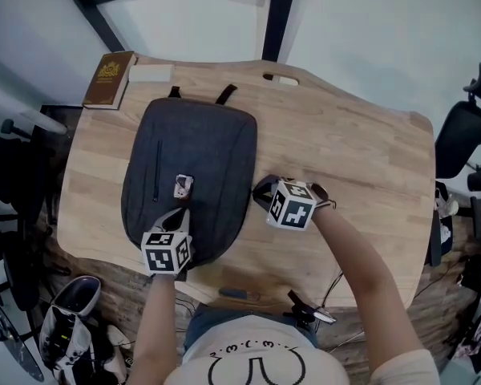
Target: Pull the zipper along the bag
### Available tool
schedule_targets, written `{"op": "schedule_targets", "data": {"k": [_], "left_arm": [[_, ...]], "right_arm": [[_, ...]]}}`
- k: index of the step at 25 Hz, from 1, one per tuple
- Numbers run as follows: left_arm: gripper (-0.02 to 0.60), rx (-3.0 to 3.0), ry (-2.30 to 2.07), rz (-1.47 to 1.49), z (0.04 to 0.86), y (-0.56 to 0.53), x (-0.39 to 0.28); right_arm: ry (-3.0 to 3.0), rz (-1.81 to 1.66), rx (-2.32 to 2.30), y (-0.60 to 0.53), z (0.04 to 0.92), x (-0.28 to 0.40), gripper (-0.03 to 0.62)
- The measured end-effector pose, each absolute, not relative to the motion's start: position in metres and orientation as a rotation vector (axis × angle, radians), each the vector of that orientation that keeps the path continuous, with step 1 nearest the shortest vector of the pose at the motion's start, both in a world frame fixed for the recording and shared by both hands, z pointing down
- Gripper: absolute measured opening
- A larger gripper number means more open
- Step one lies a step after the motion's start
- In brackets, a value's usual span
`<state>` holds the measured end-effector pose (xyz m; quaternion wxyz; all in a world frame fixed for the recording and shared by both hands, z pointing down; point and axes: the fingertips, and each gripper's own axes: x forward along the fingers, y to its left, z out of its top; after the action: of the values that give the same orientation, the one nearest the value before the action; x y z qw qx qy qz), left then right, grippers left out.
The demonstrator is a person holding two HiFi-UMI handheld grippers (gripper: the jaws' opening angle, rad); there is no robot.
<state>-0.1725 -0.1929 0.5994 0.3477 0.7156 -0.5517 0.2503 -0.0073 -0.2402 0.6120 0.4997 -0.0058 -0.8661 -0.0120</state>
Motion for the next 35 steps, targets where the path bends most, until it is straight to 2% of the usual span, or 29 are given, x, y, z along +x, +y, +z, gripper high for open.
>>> {"op": "schedule_targets", "data": {"k": [13,27,35], "left_arm": [[0.017,1.782,-1.544,0.629,0.604,-0.195,-0.174],[0.017,1.758,-1.546,0.569,0.605,-0.195,-0.174],[0.017,1.79,-1.465,0.584,0.604,-0.194,-0.171]], "right_arm": [[-2.04,0.102,0.118,-0.193,0.614,-0.005,0.059],[-2.103,0.468,0.192,-0.077,0.625,-0.06,0.063],[-2.114,0.563,0.296,-0.064,0.628,-0.073,0.055]]}}
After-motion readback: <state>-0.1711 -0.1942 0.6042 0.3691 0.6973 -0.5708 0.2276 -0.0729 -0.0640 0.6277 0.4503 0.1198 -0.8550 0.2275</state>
